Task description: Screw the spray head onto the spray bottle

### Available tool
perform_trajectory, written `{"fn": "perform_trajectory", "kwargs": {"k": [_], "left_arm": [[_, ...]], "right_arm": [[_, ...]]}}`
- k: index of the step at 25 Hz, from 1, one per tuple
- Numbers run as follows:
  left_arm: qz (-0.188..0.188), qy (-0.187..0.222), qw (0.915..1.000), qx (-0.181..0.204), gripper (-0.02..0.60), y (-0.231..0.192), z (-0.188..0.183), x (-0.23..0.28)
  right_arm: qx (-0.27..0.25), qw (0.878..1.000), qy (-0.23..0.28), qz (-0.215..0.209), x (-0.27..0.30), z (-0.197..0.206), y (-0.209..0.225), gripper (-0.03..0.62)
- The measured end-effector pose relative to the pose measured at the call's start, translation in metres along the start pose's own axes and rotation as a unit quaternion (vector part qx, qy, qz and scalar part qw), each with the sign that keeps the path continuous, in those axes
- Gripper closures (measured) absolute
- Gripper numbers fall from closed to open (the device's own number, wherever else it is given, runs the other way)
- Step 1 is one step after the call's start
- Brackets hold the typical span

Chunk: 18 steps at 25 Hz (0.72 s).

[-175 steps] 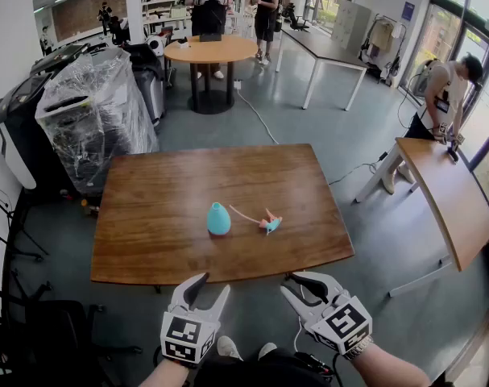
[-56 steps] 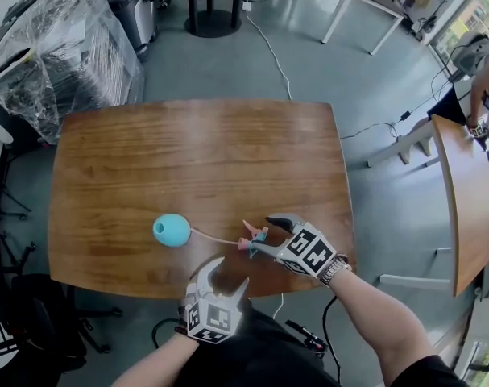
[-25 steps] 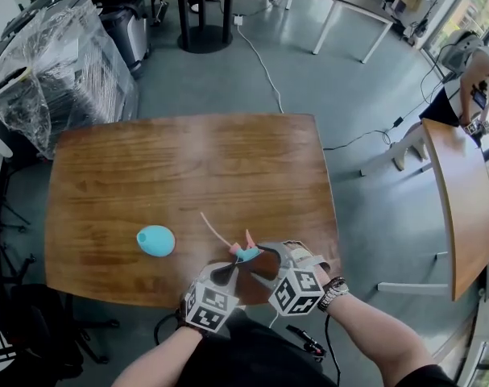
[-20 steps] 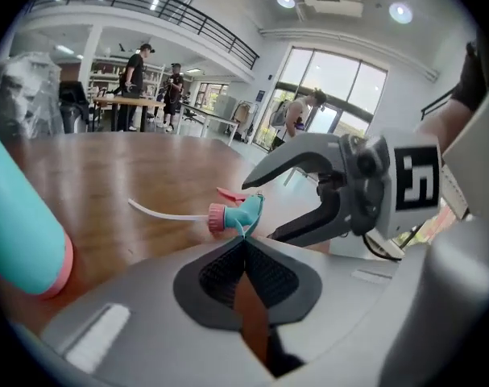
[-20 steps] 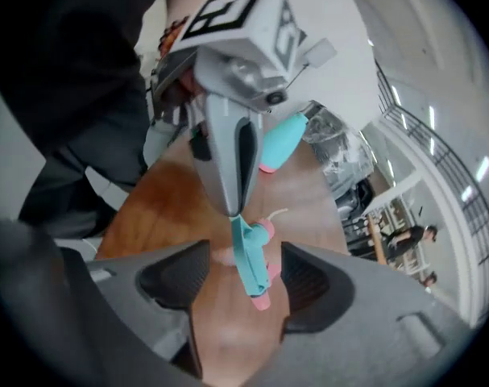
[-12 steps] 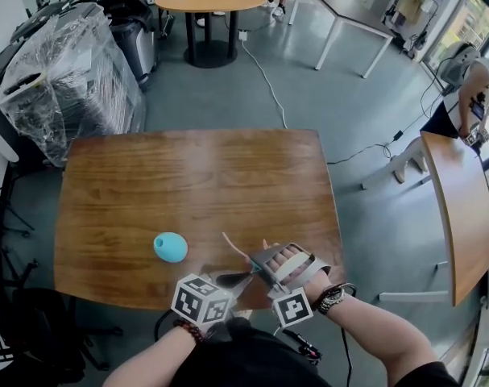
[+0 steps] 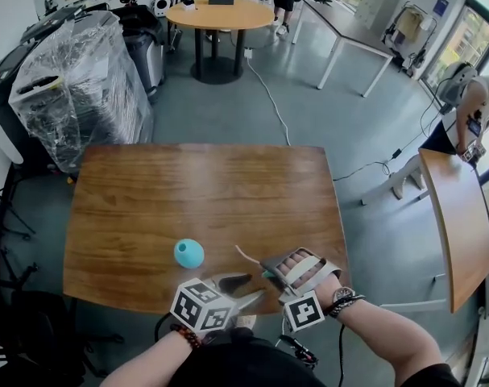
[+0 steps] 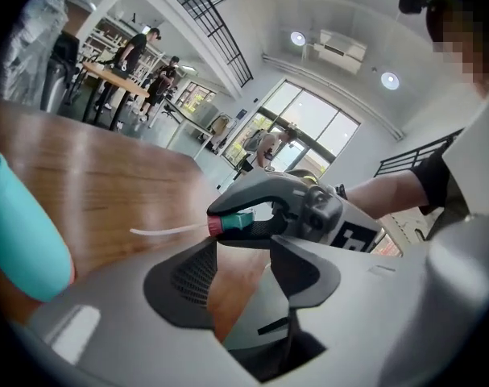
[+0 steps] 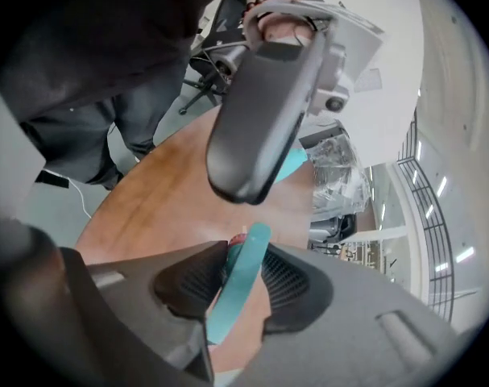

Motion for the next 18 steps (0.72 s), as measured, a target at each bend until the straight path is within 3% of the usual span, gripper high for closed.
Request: {"fn": "perform_trajectory", "kwargs": {"k": [2,4,6,9,13,18], "left_arm": [[-0.012,-0.011,0.9988,0.045,0.350,0.002,0.006,-0.019],[-0.048,-0.029,0.9937,0.097,0.350,-0.006,0.017,-0.043],[-0.105,-0.048,0.9842,0.134,0.356,-0.027,0.033,-0.070],[-0.204,-0.070,0.9643,0.154,0.353,-0.071,0.058,-0.102],[-0.276,-0.093,0.9444,0.152,0.177,-0.123,0.081,-0.113],[-0.285,-0.085,0.9361,0.188,0.089,-0.155,0.077,-0.094]], "right_arm": [[0.035,0.999,-0.011,-0.018,-0.004,0.003,0.007,0.474],[0.101,0.994,-0.007,-0.041,-0.007,0.003,0.018,0.474],[0.184,0.981,0.003,-0.069,-0.012,0.000,0.032,0.474],[0.290,0.952,0.019,-0.102,-0.025,-0.007,0.057,0.474],[0.361,0.924,0.033,-0.125,-0.042,-0.021,0.090,0.474],[0.376,0.914,0.035,-0.146,-0.058,-0.047,0.121,0.474]]}}
Point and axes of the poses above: the fingertips, and each gripper's own axes: x forward along the fingers, y to its right, z out of its underside, the point moved 3 cm from there along -x, backward along the fingers, and after that the axes turned 10 degrees about x, right-handed, at the moved point
